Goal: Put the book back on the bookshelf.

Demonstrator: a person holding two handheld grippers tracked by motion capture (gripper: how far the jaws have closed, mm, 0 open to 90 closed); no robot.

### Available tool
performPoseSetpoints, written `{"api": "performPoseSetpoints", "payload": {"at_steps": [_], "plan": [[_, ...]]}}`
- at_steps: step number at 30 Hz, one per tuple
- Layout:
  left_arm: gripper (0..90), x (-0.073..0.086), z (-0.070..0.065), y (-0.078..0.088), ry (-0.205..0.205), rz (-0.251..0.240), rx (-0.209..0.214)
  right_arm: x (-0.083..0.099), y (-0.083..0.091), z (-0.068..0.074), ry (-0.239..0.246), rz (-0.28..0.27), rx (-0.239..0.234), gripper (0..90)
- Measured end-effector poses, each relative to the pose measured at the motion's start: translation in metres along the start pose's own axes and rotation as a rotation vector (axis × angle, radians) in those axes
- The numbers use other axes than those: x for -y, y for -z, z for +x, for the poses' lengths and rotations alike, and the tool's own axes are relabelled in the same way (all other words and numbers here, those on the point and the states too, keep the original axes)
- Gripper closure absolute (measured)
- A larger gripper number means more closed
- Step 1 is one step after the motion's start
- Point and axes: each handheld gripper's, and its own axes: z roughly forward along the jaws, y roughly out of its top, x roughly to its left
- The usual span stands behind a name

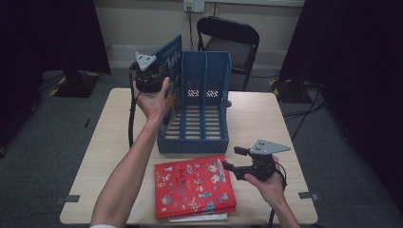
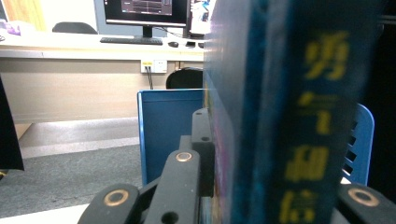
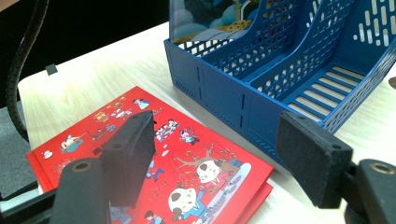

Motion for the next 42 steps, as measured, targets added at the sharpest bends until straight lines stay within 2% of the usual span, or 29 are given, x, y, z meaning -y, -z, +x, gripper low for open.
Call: {"api": "performPoseSetpoints", "payload": {"at_steps": [11, 17, 27, 35, 42], "plan": [[83.5, 0.004, 0.002, -0.002, -0.002, -0.021, 0.005, 0.001, -0.002, -0.001, 0.001, 0.009, -0.006, 27.8], [83.5, 0.017, 0.004, -0.001, 0.002, -0.031, 0.003, 0.001, -0.001, 0.000, 0.003, 0.011, -0.008, 27.8], [83.3, 0.043, 0.007, -0.001, -0.012, 0.005, 0.032, 0.001, -0.004, 0.002, 0.005, 0.020, -0.011, 27.9], [83.2, 0.055, 0.010, 0.013, -0.034, 0.008, 0.049, 0.001, -0.005, 0.002, 0.006, 0.023, -0.012, 27.9], [82.8, 0.066, 0.016, 0.028, -0.023, 0.027, 0.048, 0.002, -0.005, 0.003, 0.007, 0.027, -0.011, 27.9]]}}
